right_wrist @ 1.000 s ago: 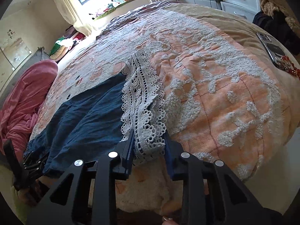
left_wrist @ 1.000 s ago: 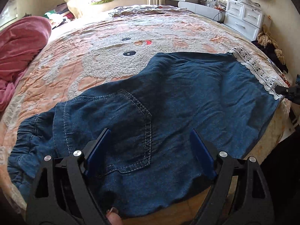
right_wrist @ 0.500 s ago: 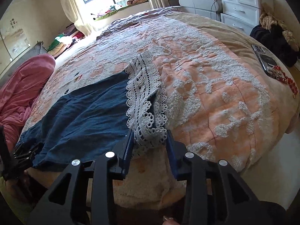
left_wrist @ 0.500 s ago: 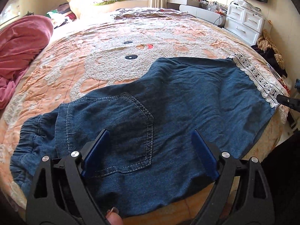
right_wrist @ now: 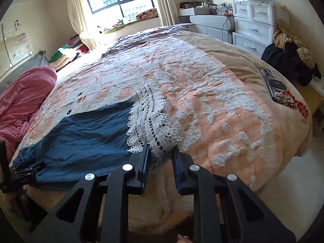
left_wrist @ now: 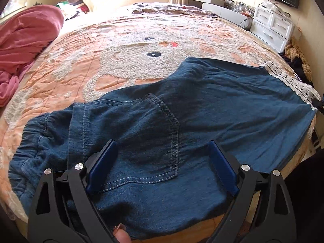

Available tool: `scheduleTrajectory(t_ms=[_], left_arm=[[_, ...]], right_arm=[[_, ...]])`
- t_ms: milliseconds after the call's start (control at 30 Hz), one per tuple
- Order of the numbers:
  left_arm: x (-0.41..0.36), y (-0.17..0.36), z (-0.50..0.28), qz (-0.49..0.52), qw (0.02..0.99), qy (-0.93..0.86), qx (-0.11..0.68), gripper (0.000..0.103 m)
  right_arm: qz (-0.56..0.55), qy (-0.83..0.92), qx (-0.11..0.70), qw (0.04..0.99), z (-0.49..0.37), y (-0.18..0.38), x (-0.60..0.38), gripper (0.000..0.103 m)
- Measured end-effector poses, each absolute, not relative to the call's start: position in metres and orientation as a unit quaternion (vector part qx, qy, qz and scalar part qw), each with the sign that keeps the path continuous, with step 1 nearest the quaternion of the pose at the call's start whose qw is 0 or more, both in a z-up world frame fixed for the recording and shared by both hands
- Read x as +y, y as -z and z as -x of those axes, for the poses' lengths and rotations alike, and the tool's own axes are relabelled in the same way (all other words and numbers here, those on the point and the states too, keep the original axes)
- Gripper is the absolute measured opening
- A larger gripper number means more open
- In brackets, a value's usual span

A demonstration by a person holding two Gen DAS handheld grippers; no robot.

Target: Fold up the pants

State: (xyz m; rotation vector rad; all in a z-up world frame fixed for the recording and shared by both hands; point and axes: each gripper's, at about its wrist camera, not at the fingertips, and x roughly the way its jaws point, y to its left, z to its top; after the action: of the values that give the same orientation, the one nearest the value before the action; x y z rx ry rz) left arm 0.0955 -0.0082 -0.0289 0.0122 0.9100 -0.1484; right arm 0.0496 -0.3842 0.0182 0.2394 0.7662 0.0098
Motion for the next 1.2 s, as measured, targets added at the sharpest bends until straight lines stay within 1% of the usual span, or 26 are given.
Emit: scheduleTrajectory(t_ms=[67,133,233,267,300,367,400,433,600,633,767,867,967,1067,1100,1133,1200], left_arm=[[-0.008,0.032,-0.096,-0.009,0.894,0.070,0.443,0.084],[-0.011,0.034,-0.097,-0.021,0.892,0.067,0.446,0.084],[-0.011,0.035,-0.098,-0.022,0.891,0.068,0.448,0.085],[-0.012,0.035,-0.098,-0.022,0.891,0.069,0.448,0.085],[-0.012,0.036,-0.098,-0.023,0.891,0.069,0.448,0.086],[-0.013,0.036,-0.098,-0.026,0.891,0.070,0.448,0.087],[-0.014,0.035,-0.098,-0.025,0.891,0.070,0.448,0.088],[-0.014,0.034,-0.098,-0.024,0.891,0.071,0.447,0.088],[-0.017,0.028,-0.097,-0.023,0.895,0.078,0.439,0.090],[-0.017,0.026,-0.096,-0.021,0.896,0.082,0.435,0.090],[-0.022,0.014,-0.090,-0.015,0.907,0.103,0.408,0.090],[-0.029,0.008,-0.086,-0.014,0.913,0.117,0.390,0.091],[-0.040,0.002,-0.082,-0.024,0.917,0.132,0.377,0.092],[-0.052,-0.004,-0.079,-0.024,0.915,0.150,0.374,0.093],[-0.056,-0.007,-0.078,-0.020,0.914,0.158,0.374,0.093],[-0.061,-0.010,-0.077,-0.016,0.913,0.166,0.372,0.093],[-0.070,-0.016,-0.076,-0.016,0.912,0.180,0.368,0.093]], right_arm=[[-0.134,-0.001,0.407,0.903,-0.057,-0.001,-0.390,0.017],[-0.122,0.004,0.433,0.893,-0.063,0.016,-0.387,0.018],[-0.123,0.002,0.438,0.890,-0.064,0.021,-0.388,0.021],[-0.131,0.001,0.438,0.889,-0.063,0.020,-0.390,0.023],[-0.136,0.001,0.440,0.888,-0.063,0.021,-0.391,0.028],[-0.146,0.005,0.439,0.887,-0.062,0.022,-0.395,0.035],[-0.151,0.008,0.438,0.886,-0.061,0.022,-0.397,0.041],[-0.158,0.012,0.437,0.885,-0.060,0.021,-0.400,0.046],[-0.172,0.015,0.419,0.892,-0.055,0.014,-0.406,0.051],[-0.170,0.019,0.413,0.894,-0.054,0.012,-0.406,0.053],[-0.168,0.028,0.394,0.903,-0.053,0.005,-0.409,0.056],[-0.168,0.032,0.378,0.910,-0.052,-0.001,-0.412,0.059],[-0.182,0.025,0.367,0.912,-0.050,-0.005,-0.414,0.065],[-0.186,0.018,0.363,0.913,-0.048,-0.006,-0.411,0.066],[-0.186,0.013,0.363,0.913,-0.047,-0.007,-0.410,0.069],[-0.189,0.007,0.362,0.913,-0.046,-0.008,-0.408,0.074],[-0.194,0.002,0.360,0.913,-0.045,-0.009,-0.407,0.076]])
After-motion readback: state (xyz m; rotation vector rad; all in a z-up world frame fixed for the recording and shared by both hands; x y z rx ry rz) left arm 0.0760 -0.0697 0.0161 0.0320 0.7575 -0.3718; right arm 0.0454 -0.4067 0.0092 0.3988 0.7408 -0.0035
